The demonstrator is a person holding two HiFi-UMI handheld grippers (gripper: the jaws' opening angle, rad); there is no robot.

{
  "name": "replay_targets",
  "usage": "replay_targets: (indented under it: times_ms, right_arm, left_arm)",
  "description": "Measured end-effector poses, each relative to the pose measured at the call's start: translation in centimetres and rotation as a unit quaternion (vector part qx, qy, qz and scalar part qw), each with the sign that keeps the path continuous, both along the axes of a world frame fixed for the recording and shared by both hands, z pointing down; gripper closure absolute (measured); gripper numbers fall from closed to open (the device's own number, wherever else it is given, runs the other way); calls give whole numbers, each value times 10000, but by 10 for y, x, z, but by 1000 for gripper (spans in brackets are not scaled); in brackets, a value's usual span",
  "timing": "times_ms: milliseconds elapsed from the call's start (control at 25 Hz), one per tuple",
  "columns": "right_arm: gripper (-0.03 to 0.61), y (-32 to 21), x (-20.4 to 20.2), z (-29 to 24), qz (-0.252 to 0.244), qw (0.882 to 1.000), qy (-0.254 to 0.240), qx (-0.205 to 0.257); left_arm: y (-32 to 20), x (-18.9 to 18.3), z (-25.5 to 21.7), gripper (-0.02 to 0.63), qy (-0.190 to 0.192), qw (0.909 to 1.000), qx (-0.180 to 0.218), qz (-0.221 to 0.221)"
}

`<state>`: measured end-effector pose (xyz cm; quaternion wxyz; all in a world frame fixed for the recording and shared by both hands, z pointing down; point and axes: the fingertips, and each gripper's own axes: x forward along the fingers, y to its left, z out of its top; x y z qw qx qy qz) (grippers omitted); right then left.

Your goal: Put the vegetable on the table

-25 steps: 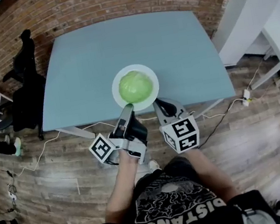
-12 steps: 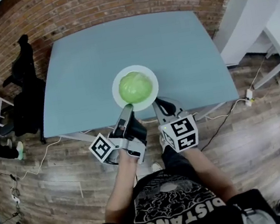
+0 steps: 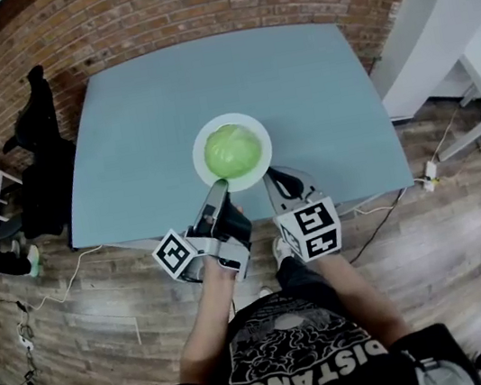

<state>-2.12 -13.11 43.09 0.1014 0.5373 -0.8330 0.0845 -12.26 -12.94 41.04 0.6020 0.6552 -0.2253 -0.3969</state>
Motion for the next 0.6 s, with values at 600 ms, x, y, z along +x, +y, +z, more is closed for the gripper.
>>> replay_targets:
  times_ms: [600]
  right_arm:
    - [569, -65, 26, 5, -7, 10000, 63, -26]
  left_arm:
    - [-70, 20, 27, 595, 23, 9998, -180, -69]
